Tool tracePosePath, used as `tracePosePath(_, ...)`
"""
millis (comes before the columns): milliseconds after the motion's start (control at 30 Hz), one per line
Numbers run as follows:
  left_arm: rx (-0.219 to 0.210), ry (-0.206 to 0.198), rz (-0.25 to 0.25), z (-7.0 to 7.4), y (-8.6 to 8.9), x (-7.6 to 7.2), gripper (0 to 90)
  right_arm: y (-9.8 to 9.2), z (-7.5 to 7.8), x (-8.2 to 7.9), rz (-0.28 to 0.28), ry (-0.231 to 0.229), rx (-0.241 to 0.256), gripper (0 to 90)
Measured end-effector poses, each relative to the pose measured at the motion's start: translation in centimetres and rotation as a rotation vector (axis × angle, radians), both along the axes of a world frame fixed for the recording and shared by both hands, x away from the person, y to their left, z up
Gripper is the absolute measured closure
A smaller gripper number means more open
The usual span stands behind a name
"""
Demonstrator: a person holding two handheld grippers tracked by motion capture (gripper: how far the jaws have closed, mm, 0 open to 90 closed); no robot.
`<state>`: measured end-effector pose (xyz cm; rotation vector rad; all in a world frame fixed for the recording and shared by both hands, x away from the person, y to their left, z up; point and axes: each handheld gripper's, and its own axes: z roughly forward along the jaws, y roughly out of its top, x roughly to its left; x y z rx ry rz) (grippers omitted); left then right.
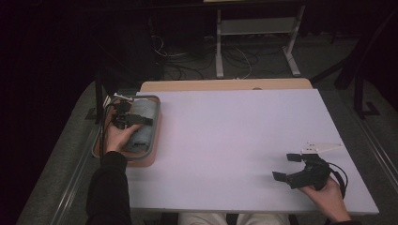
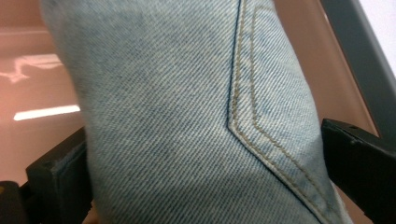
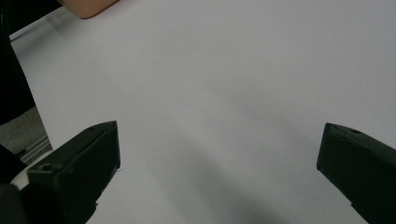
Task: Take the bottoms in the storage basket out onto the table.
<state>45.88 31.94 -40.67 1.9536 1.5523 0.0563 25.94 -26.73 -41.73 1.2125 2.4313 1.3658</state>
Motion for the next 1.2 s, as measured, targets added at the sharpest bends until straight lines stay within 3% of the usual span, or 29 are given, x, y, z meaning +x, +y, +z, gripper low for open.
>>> tracePosePath(467,-0.019,0.047,-0.011,-0.54,-0.09,0.37,0.2,0.07,-0.02,-0.01,0.002,0.001,-0.002,0.0)
tracePosePath(700,-0.027,0.048,-0.01,-0.5,0.0,0.32,7.0,0.14,-0.05,0.01,0.005,-0.001,-0.005,0.0)
tracePosePath(833,-0.031,0.055,0.005,-0.28,0.11,0.21,15.7,0.16,-0.07,0.01,0.005,-0.001,-0.008,0.0)
tracePosePath(867,-0.027,0.052,0.008,-0.2,0.13,0.17,23.5,0.17,-0.06,0.01,0.005,0.0,-0.008,0.0)
tracePosePath(933,-0.032,0.054,0.016,-0.07,0.26,0.13,26.7,0.2,-0.06,0.0,0.006,0.0,-0.009,0.0)
tracePosePath(967,-0.04,0.062,0.025,0.07,0.42,0.08,34.0,0.21,-0.06,0.0,0.006,0.001,-0.009,0.0)
tracePosePath(1200,-0.077,0.086,0.043,0.31,0.8,0.07,47.0,0.21,-0.03,-0.02,0.005,-0.001,-0.01,0.0)
